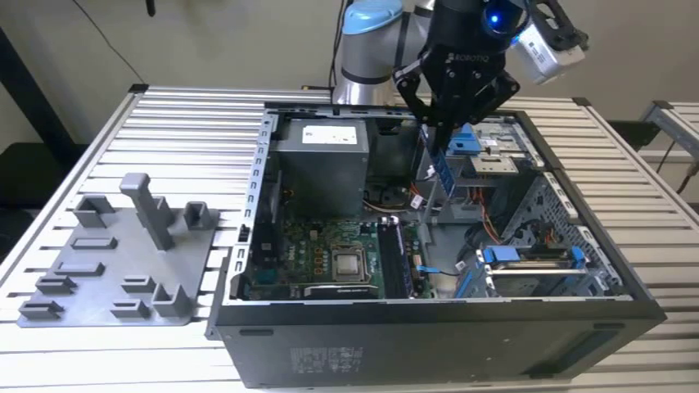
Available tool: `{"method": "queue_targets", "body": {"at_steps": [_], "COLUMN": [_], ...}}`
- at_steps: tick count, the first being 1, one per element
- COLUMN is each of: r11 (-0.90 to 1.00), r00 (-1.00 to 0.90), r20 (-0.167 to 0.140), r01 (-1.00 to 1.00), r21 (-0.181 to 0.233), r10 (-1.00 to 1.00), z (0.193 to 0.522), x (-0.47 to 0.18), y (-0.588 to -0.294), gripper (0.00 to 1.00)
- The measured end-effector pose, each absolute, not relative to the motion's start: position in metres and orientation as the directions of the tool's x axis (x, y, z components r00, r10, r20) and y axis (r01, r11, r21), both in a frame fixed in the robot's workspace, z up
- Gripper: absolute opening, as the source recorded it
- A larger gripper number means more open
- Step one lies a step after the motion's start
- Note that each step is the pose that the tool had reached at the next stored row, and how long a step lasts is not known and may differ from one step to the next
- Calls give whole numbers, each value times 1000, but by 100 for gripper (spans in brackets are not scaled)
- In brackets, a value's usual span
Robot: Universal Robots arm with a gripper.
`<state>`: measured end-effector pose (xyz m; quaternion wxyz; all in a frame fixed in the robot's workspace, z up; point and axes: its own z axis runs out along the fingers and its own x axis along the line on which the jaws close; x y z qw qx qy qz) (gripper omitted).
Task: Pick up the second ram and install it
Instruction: 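Insert the second ram into the second slot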
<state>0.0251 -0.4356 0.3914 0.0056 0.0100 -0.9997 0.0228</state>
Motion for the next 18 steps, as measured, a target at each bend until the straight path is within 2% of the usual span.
{"method": "queue_targets", "body": {"at_steps": [18], "r11": [999], "r00": [-1000], "r20": [12], "r01": [-15], "r21": [-47], "r10": [-15], "z": [384], "x": [21], "y": [-436], "gripper": [14]}}
